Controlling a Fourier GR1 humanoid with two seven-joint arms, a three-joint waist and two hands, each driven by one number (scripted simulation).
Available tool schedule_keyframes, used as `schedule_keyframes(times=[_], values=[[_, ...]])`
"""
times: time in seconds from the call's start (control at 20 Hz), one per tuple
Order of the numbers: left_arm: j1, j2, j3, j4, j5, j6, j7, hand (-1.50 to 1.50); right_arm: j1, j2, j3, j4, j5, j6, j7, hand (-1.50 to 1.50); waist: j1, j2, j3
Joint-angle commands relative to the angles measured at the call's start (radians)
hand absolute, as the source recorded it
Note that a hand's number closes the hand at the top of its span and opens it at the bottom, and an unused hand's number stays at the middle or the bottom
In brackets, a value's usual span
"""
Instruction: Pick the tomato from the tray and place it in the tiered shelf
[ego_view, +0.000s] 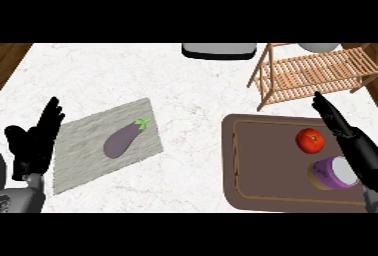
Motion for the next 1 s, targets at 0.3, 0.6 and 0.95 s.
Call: schedule_keyframes(times=[0.3,0.6,0.95], values=[[-0.095,-0.049,-0.118,-0.114,0.019,-0.110,-0.023,0.00,-0.281,-0.208,-0.032,0.056,-0.022,0.336,-0.082,1.50,0.059,0.027,0.030],[-0.101,-0.044,-0.139,-0.194,0.031,-0.128,0.039,0.00,-0.307,-0.228,-0.006,0.400,-0.315,0.843,-0.194,-1.50,0.071,0.034,0.040],[-0.100,-0.038,-0.132,-0.215,0.041,-0.131,0.078,0.00,-0.423,-0.341,-0.012,0.504,-0.247,1.048,-0.326,-1.50,0.062,0.032,0.040]])
